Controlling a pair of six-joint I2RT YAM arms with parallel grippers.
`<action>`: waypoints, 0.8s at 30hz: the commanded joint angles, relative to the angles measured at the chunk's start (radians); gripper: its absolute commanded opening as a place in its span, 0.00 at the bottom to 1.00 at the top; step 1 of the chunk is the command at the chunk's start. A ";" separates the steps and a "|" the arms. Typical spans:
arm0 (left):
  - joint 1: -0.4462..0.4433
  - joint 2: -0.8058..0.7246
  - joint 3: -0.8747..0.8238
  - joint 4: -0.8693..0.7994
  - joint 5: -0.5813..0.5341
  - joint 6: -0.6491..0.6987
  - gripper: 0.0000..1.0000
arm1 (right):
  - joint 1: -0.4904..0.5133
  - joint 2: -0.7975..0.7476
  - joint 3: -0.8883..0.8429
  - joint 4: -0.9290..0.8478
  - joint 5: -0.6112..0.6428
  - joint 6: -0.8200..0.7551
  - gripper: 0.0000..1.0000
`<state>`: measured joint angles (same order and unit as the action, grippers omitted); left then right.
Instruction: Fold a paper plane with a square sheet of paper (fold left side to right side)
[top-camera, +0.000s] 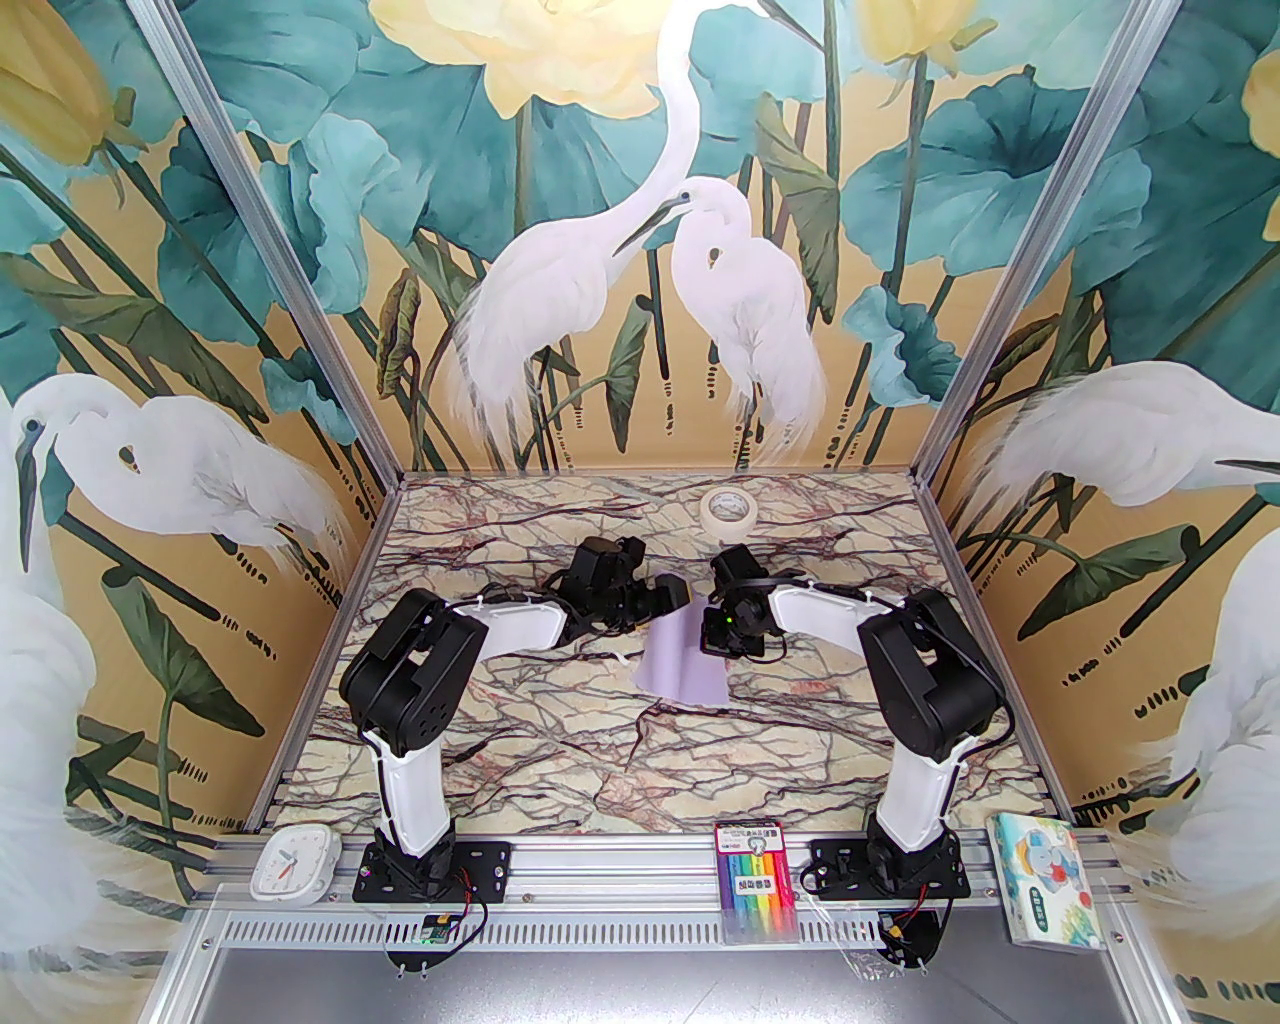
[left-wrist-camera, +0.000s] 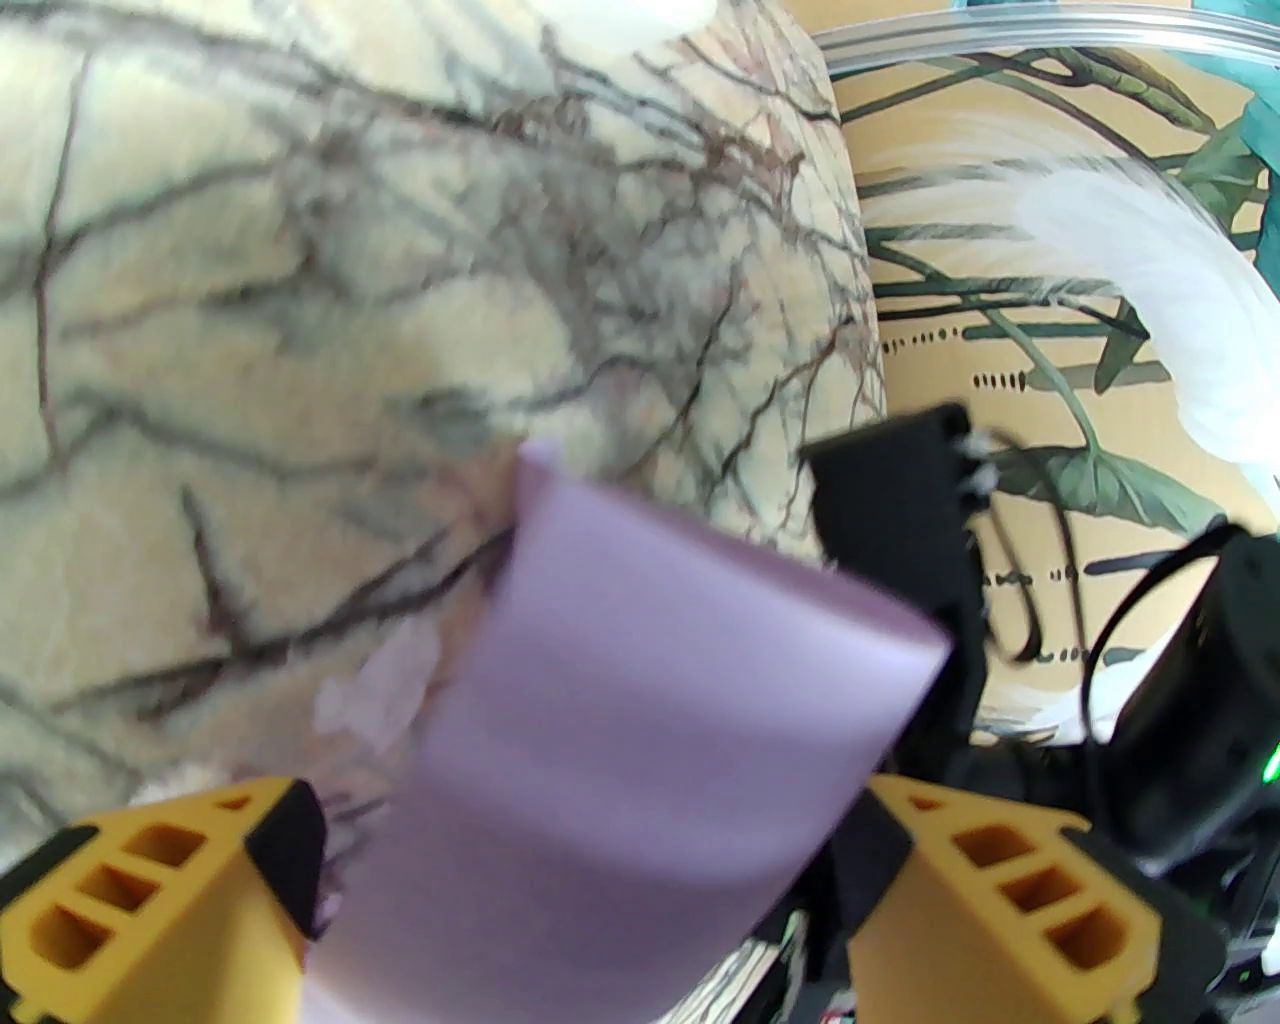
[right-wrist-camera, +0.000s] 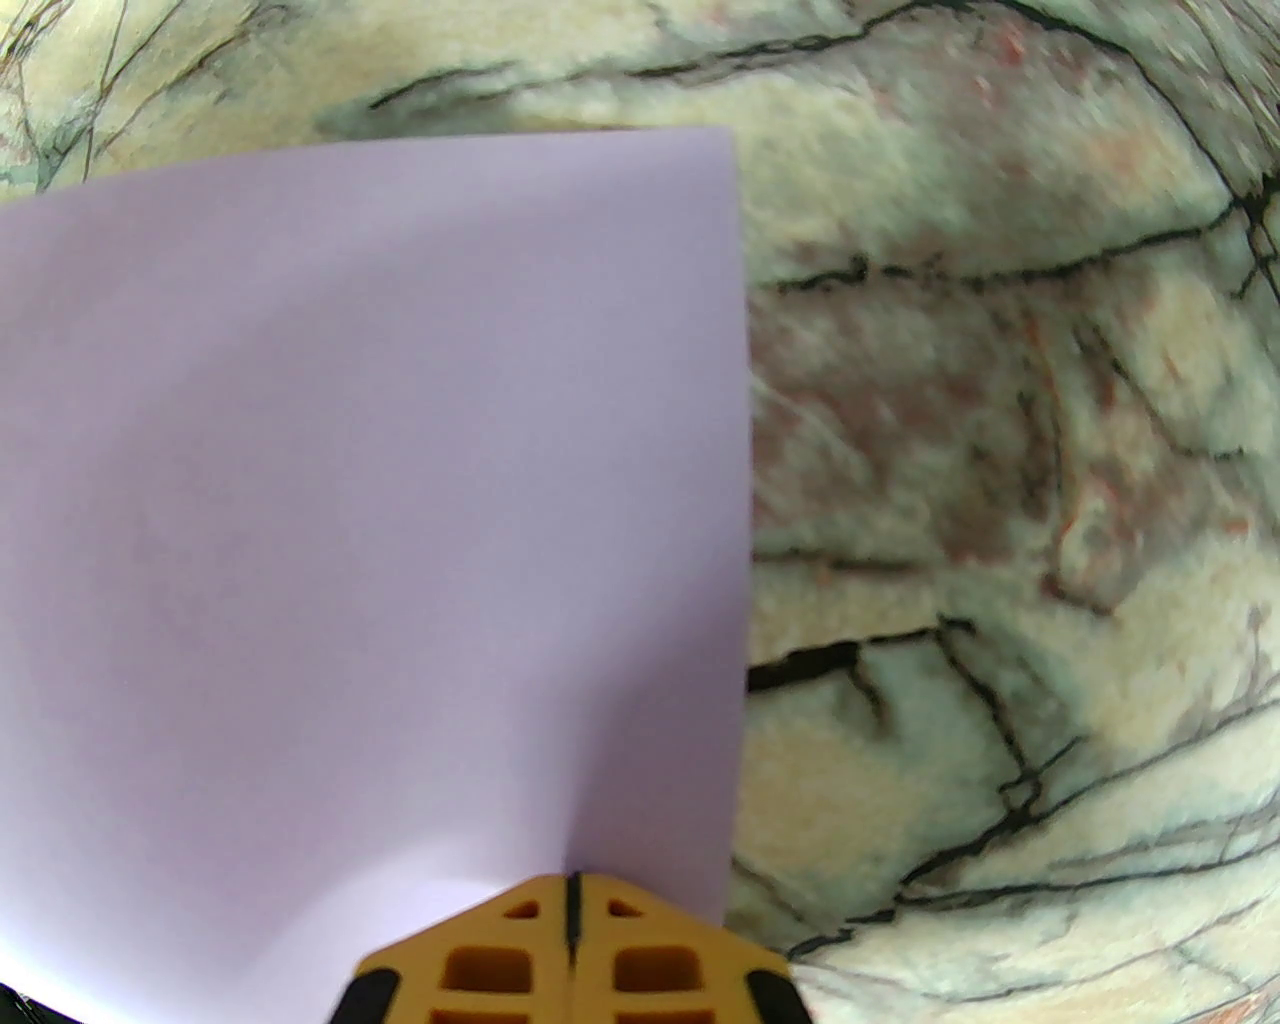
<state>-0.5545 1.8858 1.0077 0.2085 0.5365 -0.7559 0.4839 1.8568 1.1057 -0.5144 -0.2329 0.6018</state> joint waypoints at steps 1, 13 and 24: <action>-0.001 -0.101 -0.062 0.019 0.053 -0.023 0.89 | -0.005 0.011 -0.023 -0.005 0.021 0.001 0.00; -0.033 -0.167 -0.087 0.026 0.063 -0.061 0.90 | -0.007 0.015 -0.023 -0.004 0.020 0.004 0.00; -0.045 -0.052 -0.069 0.251 0.170 -0.195 0.90 | -0.016 0.012 -0.029 0.008 0.008 0.009 0.00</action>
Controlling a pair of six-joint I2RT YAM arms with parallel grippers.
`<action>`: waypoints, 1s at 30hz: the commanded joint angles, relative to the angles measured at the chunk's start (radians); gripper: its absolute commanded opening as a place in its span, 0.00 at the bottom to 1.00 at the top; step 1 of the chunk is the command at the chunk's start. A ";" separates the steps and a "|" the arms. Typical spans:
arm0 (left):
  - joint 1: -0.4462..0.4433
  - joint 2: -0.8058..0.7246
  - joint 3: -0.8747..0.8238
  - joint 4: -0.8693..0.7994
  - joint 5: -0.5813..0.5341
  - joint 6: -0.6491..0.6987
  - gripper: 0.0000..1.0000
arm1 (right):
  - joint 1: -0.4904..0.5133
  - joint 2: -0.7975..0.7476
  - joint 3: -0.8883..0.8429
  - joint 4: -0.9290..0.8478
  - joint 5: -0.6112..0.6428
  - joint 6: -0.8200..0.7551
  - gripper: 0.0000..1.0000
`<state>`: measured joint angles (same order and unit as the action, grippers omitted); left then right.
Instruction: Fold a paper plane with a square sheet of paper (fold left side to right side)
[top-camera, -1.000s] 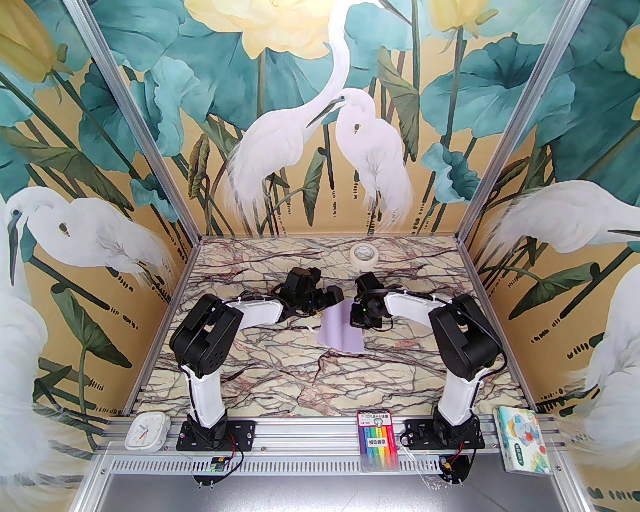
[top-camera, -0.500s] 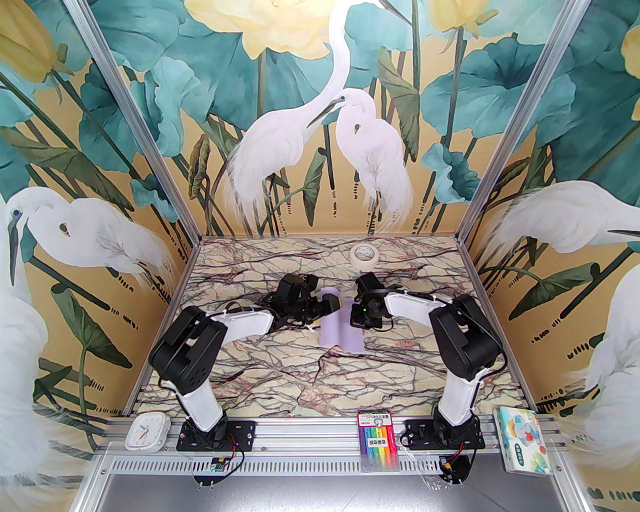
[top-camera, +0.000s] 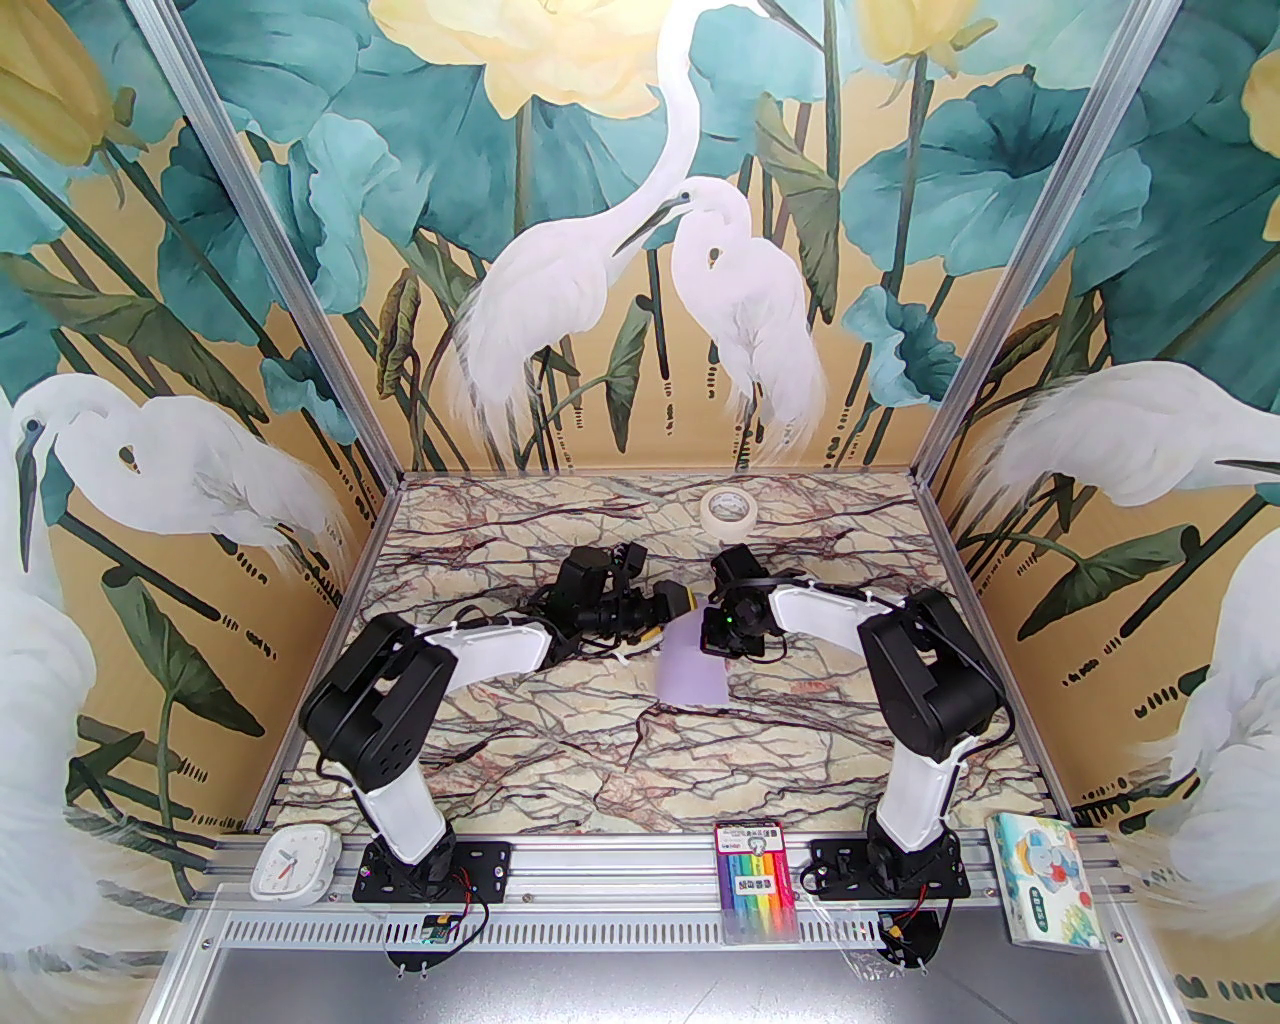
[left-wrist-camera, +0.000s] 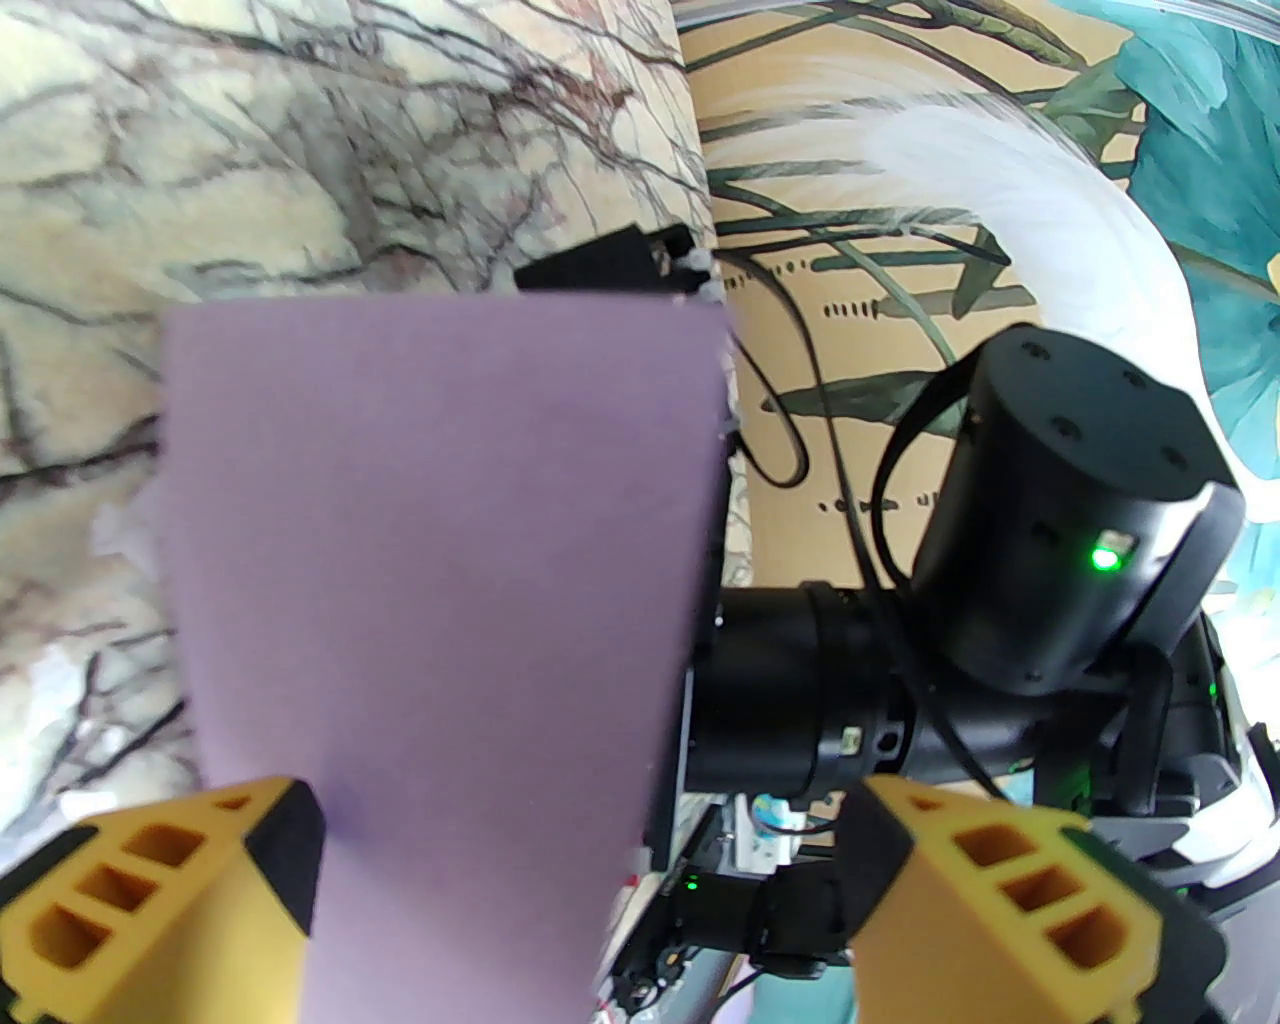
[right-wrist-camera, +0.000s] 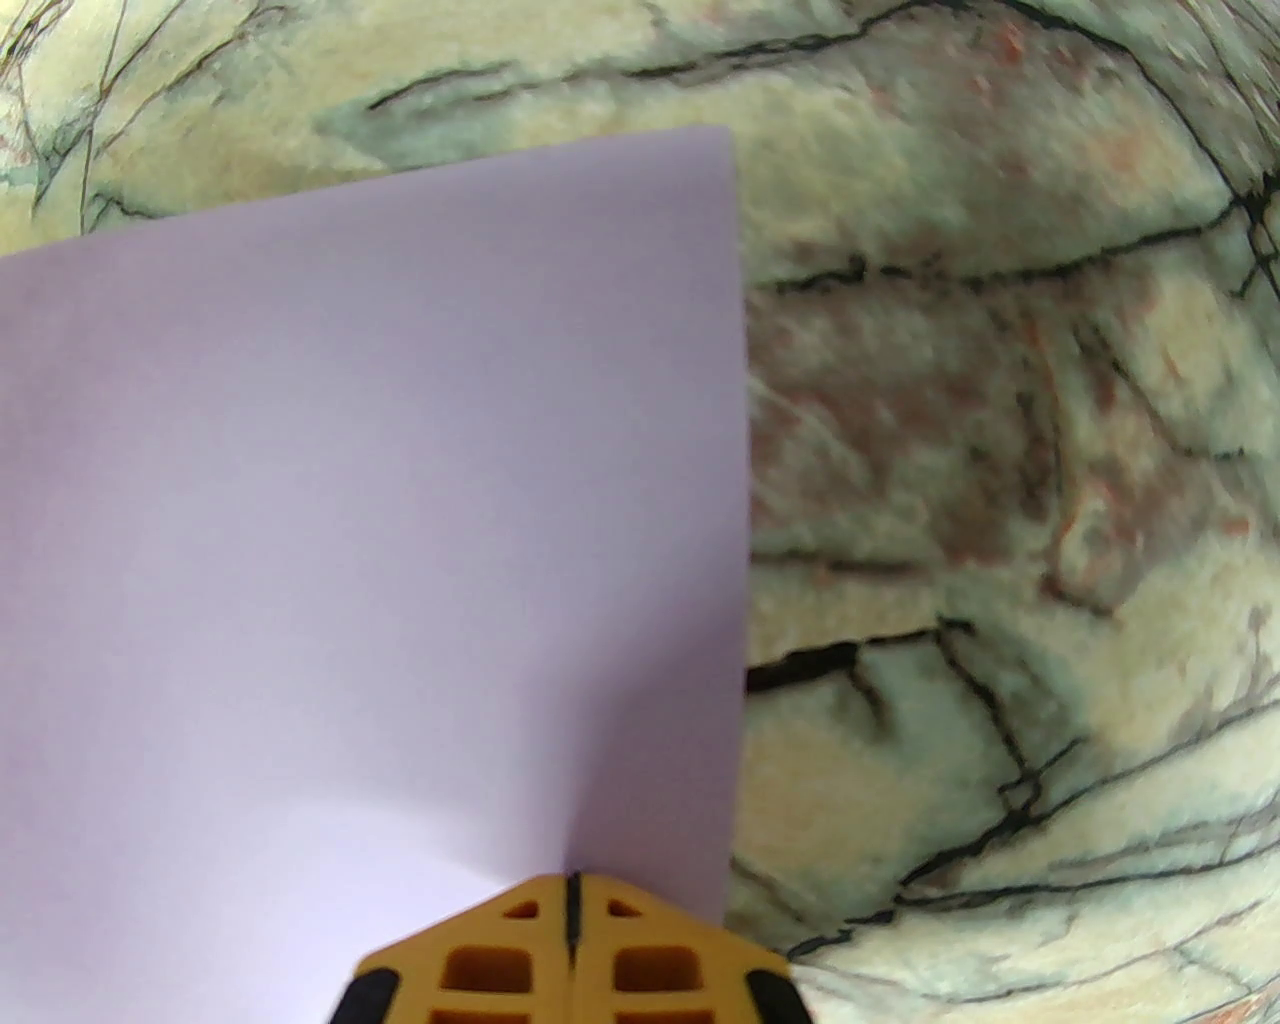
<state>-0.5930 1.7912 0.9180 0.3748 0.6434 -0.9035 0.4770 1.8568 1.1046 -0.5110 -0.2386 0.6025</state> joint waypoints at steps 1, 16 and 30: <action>-0.005 0.055 0.024 0.103 0.069 -0.055 0.90 | -0.010 0.009 -0.029 0.010 0.007 0.008 0.00; -0.006 0.134 0.050 0.201 0.085 -0.121 0.89 | -0.111 -0.221 -0.170 0.194 -0.155 0.073 0.14; -0.011 0.155 0.071 0.197 0.087 -0.130 0.88 | -0.160 -0.333 -0.328 0.457 -0.315 0.201 0.30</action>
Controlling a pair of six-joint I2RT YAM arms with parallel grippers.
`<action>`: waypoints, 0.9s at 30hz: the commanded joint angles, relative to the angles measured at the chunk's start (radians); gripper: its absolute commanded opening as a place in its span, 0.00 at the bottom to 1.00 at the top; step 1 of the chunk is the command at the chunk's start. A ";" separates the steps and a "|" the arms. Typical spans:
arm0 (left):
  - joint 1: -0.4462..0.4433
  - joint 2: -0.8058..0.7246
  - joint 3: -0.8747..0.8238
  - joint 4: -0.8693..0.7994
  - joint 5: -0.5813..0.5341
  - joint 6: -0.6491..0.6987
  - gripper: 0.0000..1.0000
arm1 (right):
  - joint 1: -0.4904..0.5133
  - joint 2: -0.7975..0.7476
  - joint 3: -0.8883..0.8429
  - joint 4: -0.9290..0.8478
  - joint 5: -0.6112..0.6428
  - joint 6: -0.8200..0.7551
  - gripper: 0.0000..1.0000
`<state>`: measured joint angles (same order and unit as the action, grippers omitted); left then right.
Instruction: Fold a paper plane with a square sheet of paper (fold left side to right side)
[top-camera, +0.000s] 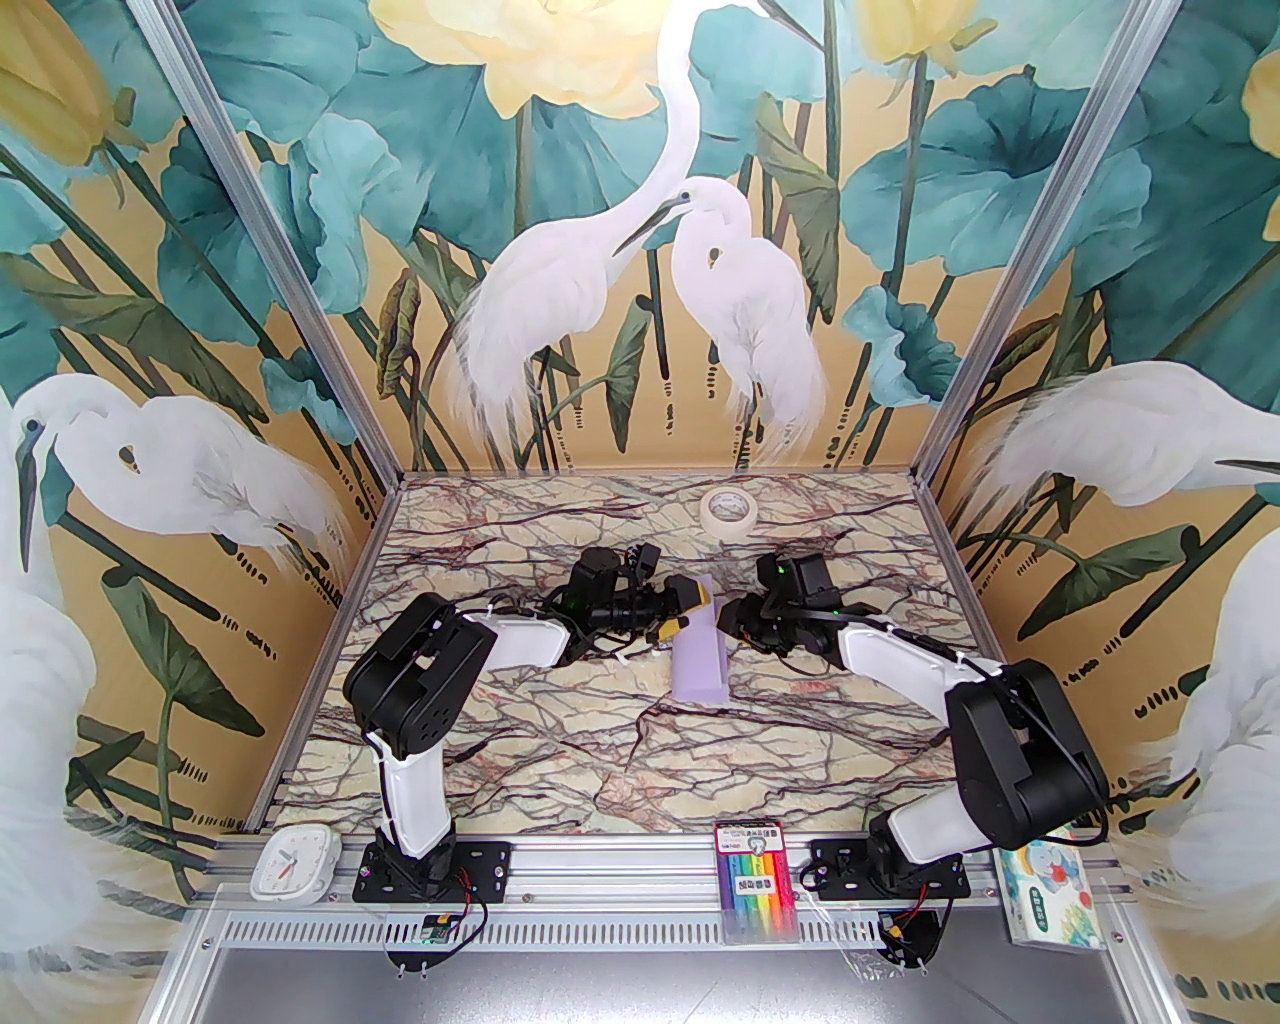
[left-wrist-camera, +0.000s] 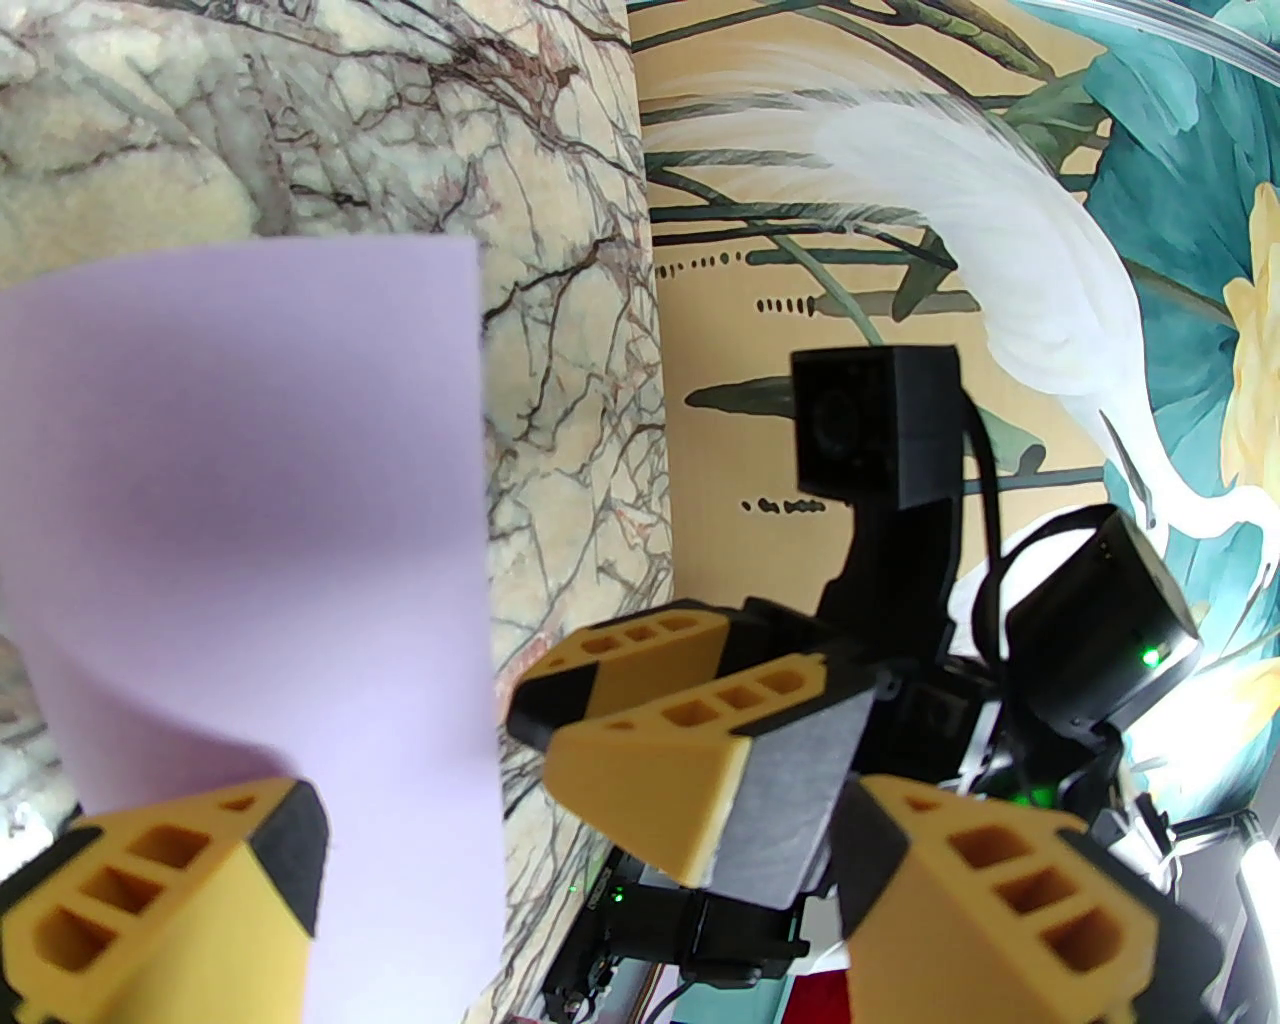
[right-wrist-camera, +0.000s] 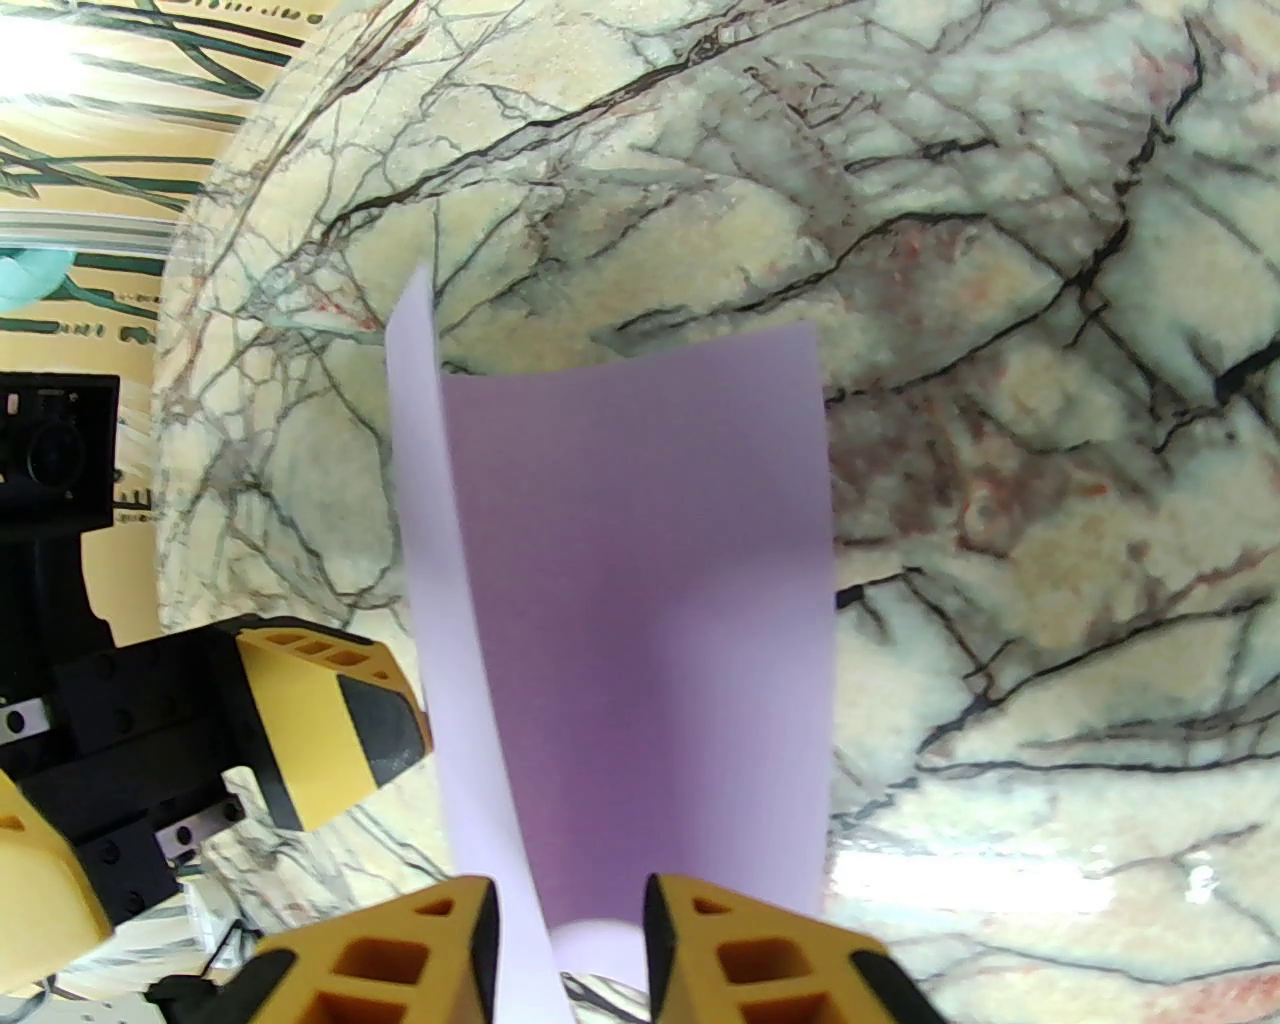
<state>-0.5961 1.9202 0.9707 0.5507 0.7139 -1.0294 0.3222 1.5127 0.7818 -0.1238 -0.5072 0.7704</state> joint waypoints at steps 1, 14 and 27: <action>-0.008 0.026 0.020 0.020 0.016 -0.004 0.88 | -0.005 0.018 -0.004 0.073 -0.053 0.033 0.30; -0.014 0.026 0.023 0.006 0.019 0.003 0.88 | -0.005 0.092 0.023 0.103 -0.091 0.020 0.27; -0.015 -0.021 0.041 -0.135 -0.032 0.064 0.88 | -0.010 0.115 0.039 0.055 -0.067 -0.023 0.03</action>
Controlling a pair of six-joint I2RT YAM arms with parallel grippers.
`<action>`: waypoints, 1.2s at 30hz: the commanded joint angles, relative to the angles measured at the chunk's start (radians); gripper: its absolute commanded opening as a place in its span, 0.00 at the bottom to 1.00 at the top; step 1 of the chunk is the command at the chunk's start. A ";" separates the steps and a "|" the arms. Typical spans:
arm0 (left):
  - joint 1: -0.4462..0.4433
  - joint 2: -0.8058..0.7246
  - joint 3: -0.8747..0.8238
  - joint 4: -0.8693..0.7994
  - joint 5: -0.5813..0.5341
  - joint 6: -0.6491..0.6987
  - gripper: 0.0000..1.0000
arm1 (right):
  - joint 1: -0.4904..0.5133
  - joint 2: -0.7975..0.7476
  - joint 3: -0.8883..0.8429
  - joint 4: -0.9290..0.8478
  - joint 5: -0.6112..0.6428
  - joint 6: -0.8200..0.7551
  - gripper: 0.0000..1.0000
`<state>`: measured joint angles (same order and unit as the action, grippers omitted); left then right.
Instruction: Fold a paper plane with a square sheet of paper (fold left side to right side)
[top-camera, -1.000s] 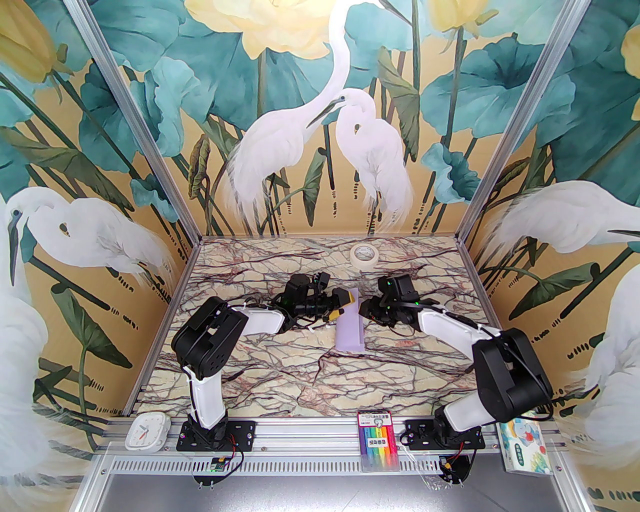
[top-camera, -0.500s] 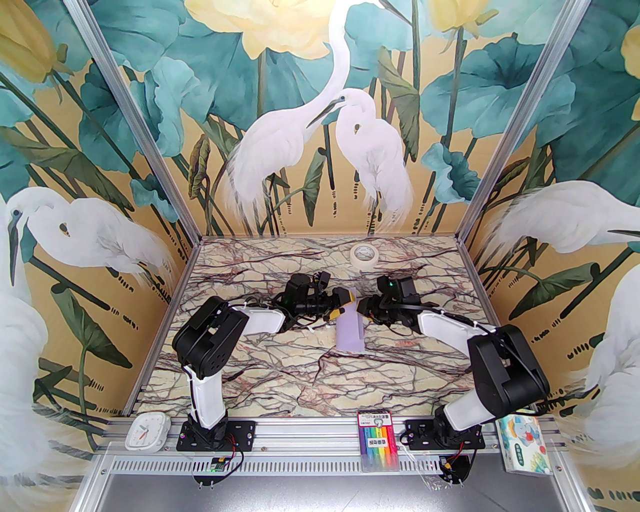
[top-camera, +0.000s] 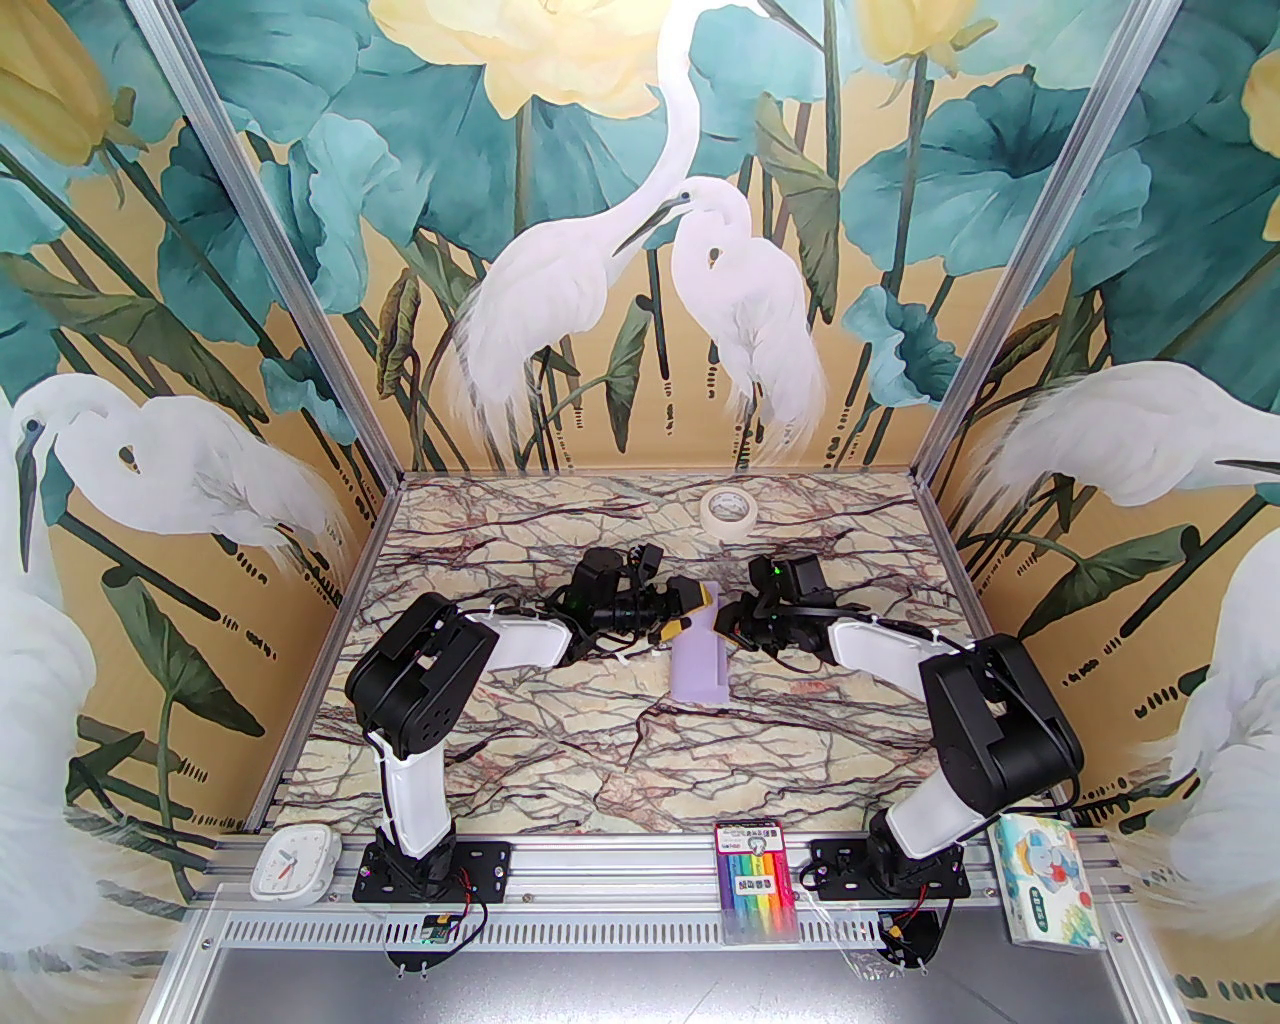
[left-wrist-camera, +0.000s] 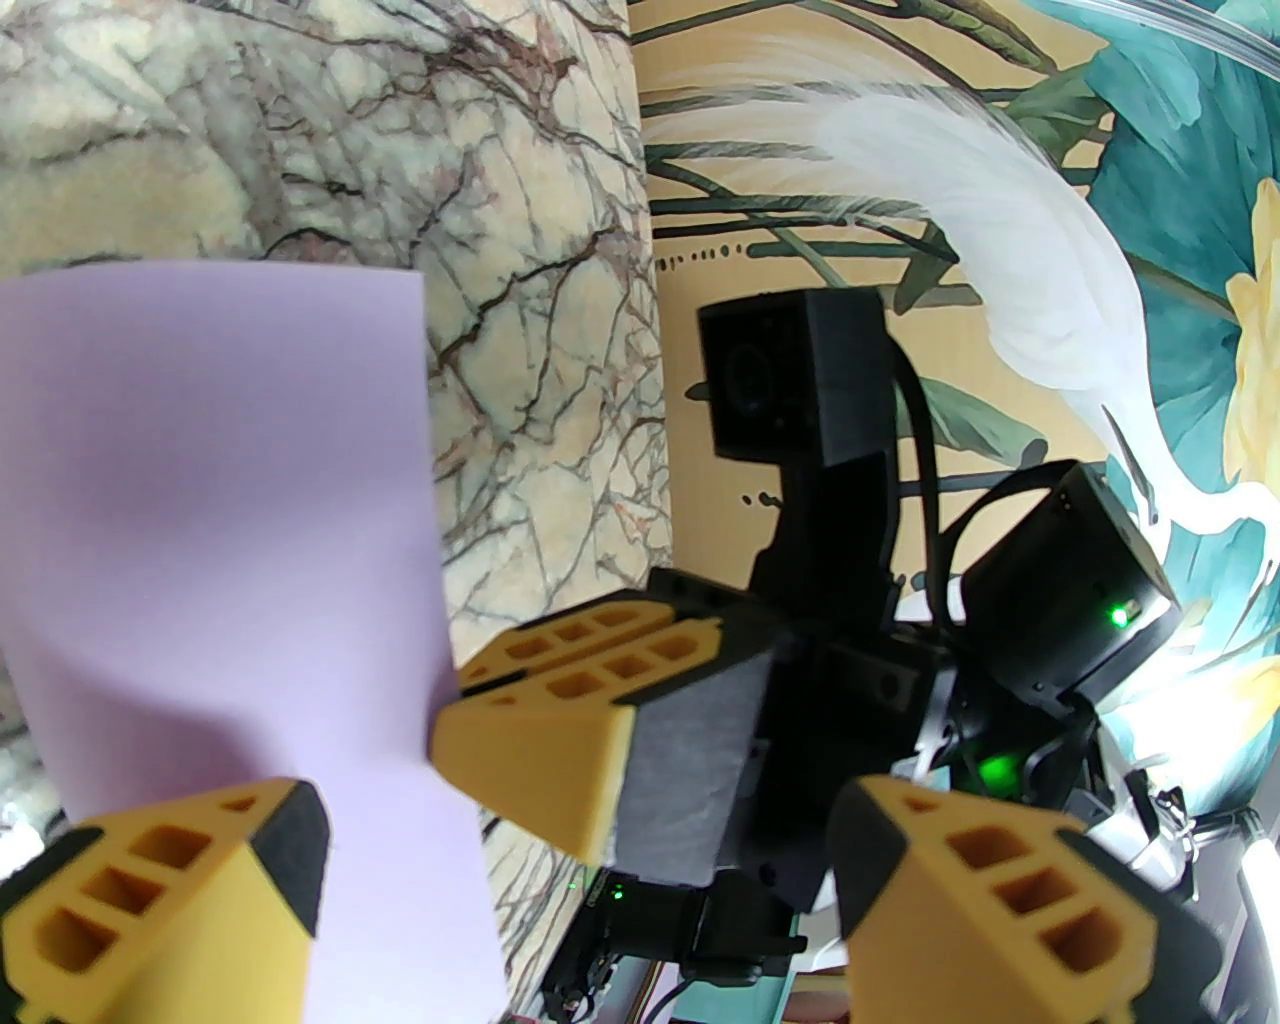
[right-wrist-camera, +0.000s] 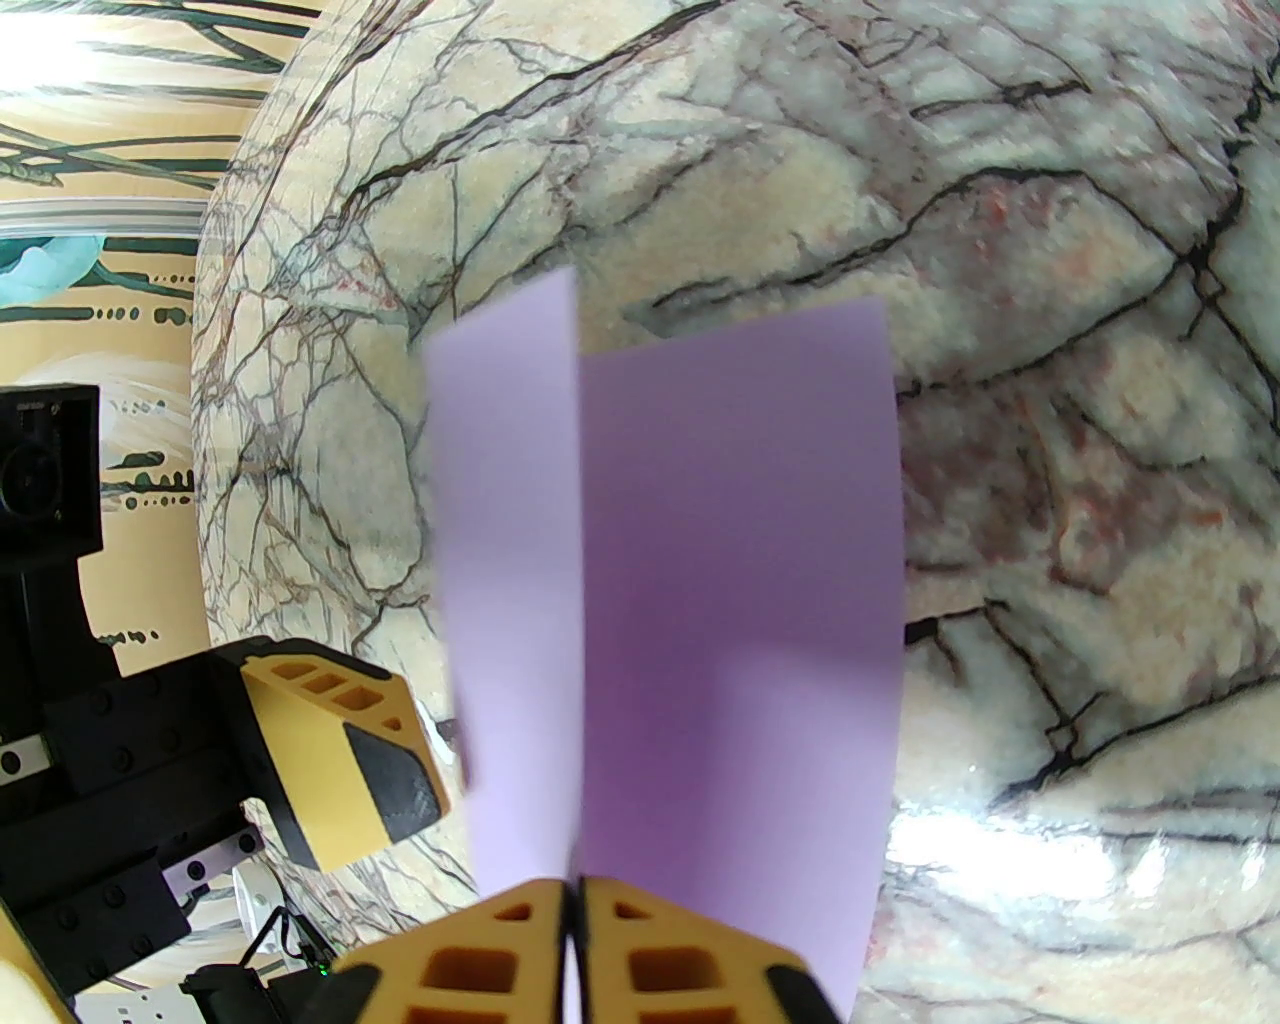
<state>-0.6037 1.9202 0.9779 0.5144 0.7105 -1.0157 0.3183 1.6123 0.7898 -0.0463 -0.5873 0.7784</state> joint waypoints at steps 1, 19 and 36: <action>-0.008 -0.036 0.045 -0.155 -0.047 0.074 0.87 | -0.007 0.017 0.033 -0.032 0.018 -0.040 0.02; -0.061 -0.005 0.311 -0.885 -0.351 0.330 0.73 | -0.010 0.060 0.083 -0.124 0.102 -0.128 0.00; -0.085 0.099 0.375 -0.937 -0.331 0.311 0.72 | -0.014 0.083 0.053 -0.091 0.106 -0.100 0.00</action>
<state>-0.6811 1.9961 1.3327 -0.3981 0.3687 -0.7059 0.3119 1.6829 0.8536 -0.1532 -0.4862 0.6765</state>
